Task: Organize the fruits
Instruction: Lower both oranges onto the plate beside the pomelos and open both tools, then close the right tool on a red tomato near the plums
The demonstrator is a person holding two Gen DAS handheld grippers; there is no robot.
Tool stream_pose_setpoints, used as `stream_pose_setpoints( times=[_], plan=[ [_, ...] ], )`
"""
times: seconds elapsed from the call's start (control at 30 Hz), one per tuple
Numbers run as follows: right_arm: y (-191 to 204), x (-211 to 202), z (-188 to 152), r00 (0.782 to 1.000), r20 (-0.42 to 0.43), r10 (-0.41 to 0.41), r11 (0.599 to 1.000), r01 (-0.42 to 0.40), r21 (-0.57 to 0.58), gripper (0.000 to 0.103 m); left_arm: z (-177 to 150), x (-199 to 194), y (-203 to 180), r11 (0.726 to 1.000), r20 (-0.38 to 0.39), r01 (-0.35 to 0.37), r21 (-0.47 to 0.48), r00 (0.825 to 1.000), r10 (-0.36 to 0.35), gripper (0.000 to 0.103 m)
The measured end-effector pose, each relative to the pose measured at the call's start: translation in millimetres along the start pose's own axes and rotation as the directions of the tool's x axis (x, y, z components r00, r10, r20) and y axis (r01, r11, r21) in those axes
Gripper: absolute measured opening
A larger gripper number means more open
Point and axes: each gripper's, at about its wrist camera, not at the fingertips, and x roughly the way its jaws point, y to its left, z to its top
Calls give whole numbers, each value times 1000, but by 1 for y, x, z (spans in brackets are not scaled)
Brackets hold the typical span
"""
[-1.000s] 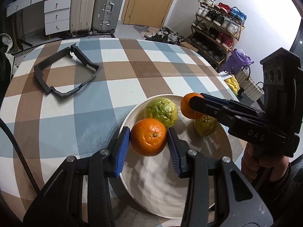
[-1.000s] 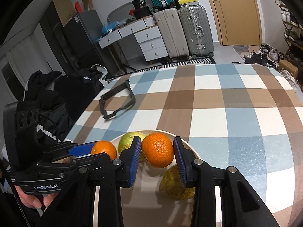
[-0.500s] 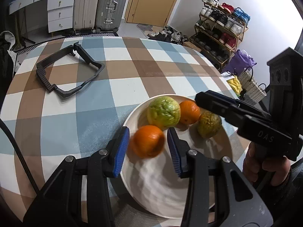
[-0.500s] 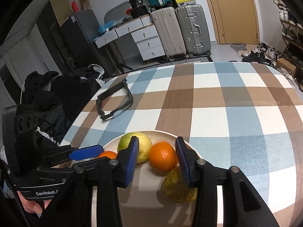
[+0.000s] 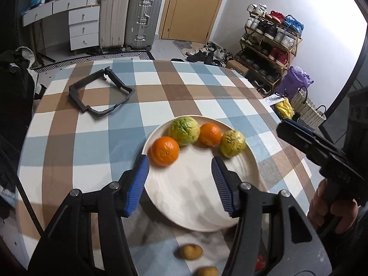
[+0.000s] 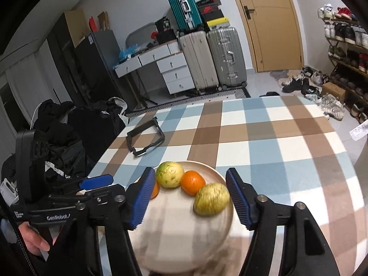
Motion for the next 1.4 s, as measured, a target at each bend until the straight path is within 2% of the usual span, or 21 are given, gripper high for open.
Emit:
stream_pose_setpoints(
  times=[0.2, 0.33, 0.4, 0.77, 0.97, 1.1, 1.27, 1.4],
  plan=[
    [10, -46, -21, 999, 43, -3, 1000, 4, -14, 68, -22, -39, -23, 999, 59, -42, 20, 997, 41, 72],
    [21, -75, -38, 997, 77, -18, 999, 21, -43, 80, -39, -64, -38, 997, 90, -59, 45, 994, 55, 76],
    [26, -89, -47, 996, 92, -21, 998, 26, -55, 81, -47, -74, -43, 996, 103, -72, 47, 992, 67, 83],
    [47, -143, -100, 989, 143, -33, 994, 47, -94, 98, -99, -119, -56, 992, 132, -116, 45, 985, 109, 87],
    [52, -148, -126, 993, 112, -35, 993, 47, -108, 99, -130, -125, -59, 992, 105, -123, 38, 987, 118, 87],
    [57, -149, -145, 996, 80, -39, 991, 49, -125, 100, -144, -120, -54, 992, 89, -125, 24, 988, 123, 92],
    [57, -138, -164, 999, 26, -38, 992, 41, -121, 100, -159, -114, -51, 990, 81, -132, 49, 988, 128, 93],
    [59, -127, -177, 1000, -19, -6, 993, 4, -118, 100, -169, -109, -47, 989, 72, -142, 49, 988, 138, 99]
  ],
)
